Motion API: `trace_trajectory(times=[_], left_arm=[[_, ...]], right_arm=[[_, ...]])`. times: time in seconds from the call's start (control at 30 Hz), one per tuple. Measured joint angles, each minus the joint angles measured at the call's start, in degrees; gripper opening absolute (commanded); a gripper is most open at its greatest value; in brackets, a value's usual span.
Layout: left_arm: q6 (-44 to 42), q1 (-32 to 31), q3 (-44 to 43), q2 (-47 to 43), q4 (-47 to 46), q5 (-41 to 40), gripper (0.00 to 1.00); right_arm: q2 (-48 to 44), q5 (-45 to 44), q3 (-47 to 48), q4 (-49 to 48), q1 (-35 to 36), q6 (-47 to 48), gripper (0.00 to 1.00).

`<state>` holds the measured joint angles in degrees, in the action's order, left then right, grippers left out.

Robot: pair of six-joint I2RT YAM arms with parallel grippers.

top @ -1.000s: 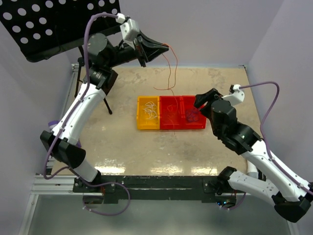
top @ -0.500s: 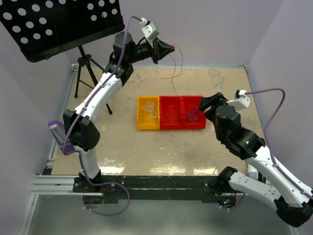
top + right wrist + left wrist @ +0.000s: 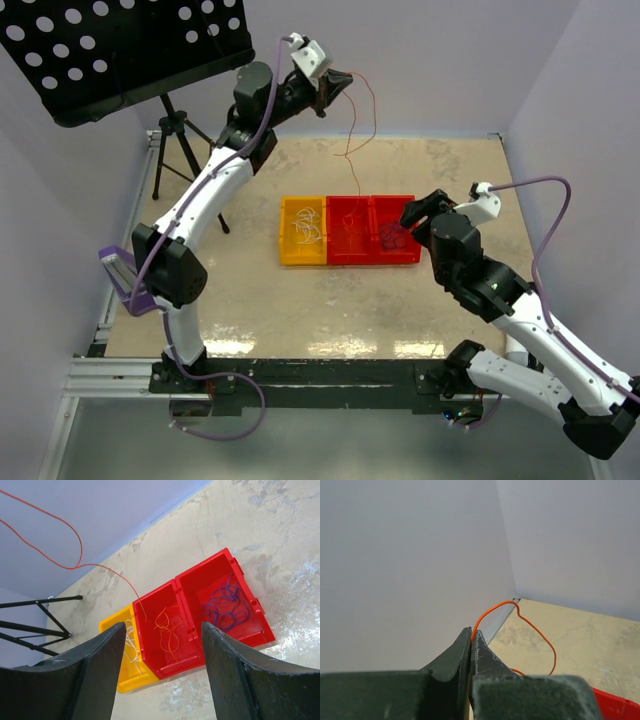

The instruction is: Untangle the cables

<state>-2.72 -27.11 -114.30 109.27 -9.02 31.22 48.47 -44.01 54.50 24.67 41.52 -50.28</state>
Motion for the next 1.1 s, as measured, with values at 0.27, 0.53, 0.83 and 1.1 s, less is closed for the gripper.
trace_trajectory(times=[0.27,0.53,0.83,1.1], left_arm=[[-6.29,-1.44,1.38,-0.24,0.85,-4.33,0.0],[-9.53,-5.22,19.41,-4.96,11.02,-0.7,0.0],[-10.67,-7.63,32.83,-9.2,21.22,-0.17,0.0],[-13.55,-11.47,32.81,-8.81,26.6,-8.57,0.0]], right_arm=[[0.0,-0.02,0.0,-0.28,0.0,0.22,0.66],[-0.26,-0.66,0.76,0.87,0.0,0.26,0.66],[-0.66,-1.95,2.16,1.53,0.0,0.42,0.66],[-0.63,-1.95,2.16,1.84,0.0,0.37,0.66]])
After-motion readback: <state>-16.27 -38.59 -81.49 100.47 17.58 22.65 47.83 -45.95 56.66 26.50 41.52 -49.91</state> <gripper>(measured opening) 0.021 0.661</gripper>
